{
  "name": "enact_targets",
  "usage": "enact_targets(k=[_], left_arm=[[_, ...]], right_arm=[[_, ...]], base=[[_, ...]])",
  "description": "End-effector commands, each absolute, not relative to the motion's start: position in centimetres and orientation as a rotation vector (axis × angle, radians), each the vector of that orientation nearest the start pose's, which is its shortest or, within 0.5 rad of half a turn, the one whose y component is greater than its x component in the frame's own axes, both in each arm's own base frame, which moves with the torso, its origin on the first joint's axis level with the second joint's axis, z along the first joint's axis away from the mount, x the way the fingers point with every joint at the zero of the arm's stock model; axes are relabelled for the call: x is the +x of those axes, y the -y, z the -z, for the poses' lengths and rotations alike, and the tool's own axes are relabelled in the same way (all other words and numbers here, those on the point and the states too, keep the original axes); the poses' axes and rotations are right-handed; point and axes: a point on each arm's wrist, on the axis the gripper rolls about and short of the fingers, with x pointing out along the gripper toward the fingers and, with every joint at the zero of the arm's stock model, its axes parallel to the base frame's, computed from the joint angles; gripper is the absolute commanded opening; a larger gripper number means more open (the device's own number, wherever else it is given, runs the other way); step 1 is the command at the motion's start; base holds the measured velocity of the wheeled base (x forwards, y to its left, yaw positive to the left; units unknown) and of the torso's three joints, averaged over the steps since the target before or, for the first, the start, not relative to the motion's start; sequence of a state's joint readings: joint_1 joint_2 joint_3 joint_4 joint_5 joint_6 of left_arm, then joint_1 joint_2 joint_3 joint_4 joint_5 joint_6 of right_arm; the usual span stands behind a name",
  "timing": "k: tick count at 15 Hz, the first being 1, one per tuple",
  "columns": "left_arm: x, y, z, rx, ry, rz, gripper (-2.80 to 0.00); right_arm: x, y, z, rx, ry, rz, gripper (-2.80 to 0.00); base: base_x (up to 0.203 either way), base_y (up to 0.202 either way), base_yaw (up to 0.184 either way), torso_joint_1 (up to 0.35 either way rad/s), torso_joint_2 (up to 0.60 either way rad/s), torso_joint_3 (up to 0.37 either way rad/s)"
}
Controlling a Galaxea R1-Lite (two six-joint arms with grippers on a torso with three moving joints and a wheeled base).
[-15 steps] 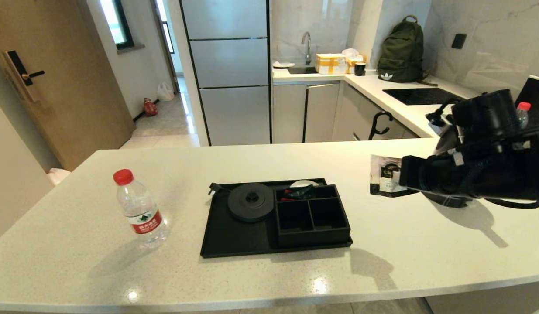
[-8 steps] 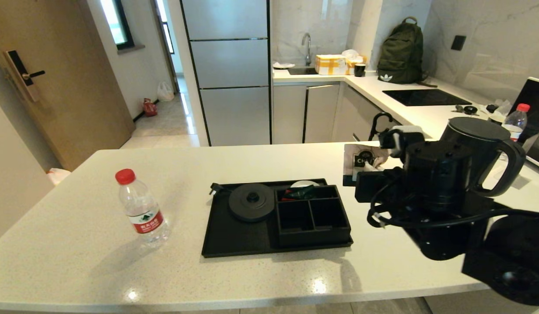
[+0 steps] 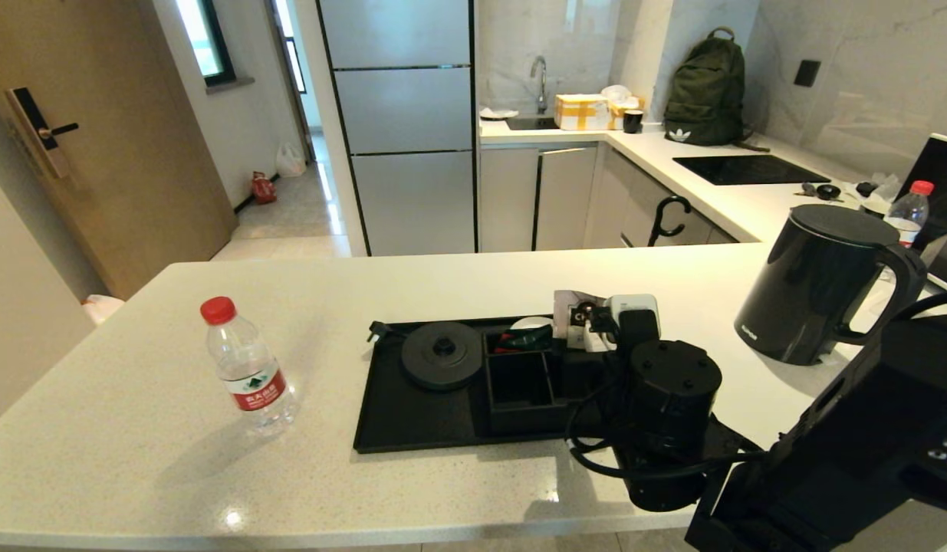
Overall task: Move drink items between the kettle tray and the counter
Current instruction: Return the tea bag to its original position
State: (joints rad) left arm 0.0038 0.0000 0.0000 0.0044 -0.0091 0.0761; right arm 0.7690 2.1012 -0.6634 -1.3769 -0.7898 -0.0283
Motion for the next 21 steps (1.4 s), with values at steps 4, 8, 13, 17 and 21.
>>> enact_targets(k=[4,8,13,17,21], left_arm=[[-2.3,0.0,-7.5,0.077,-0.006,0.005,-2.8],[-2.3,0.0,-7.5,0.077,-0.004,0.005,-2.8],[-2.3,0.0,-7.5,0.077,-0.005,0.004,-2.8],[-2.3,0.0,-7.5,0.078,-0.004,0.005,-2.8],[-2.3,0.0,-7.5,0.077,-0.004,0.003,-2.8]], right_arm=[[26.0,-23.3,-7.6,-0.088,-0.067,0.021,-2.8],[25.8,-23.1,-6.1,-0.093,-0.072,0.022,-2.8],[25.9,-23.1,-5.6,-0.097,-0.07,0.04,-2.8],[25.6,-22.9,-7.5,-0.066,-0.039,0.032,-2.8],[25.7,-22.9,-7.3,-0.076,-0.047,0.035,0.0]], base=[[0.0,0.0,0.0,0.0,0.0,0.0],[0.0,0.0,0.0,0.0,0.0,0.0],[0.0,0.0,0.0,0.0,0.0,0.0],[0.0,0.0,0.0,0.0,0.0,0.0],[0.0,0.0,0.0,0.0,0.0,0.0]])
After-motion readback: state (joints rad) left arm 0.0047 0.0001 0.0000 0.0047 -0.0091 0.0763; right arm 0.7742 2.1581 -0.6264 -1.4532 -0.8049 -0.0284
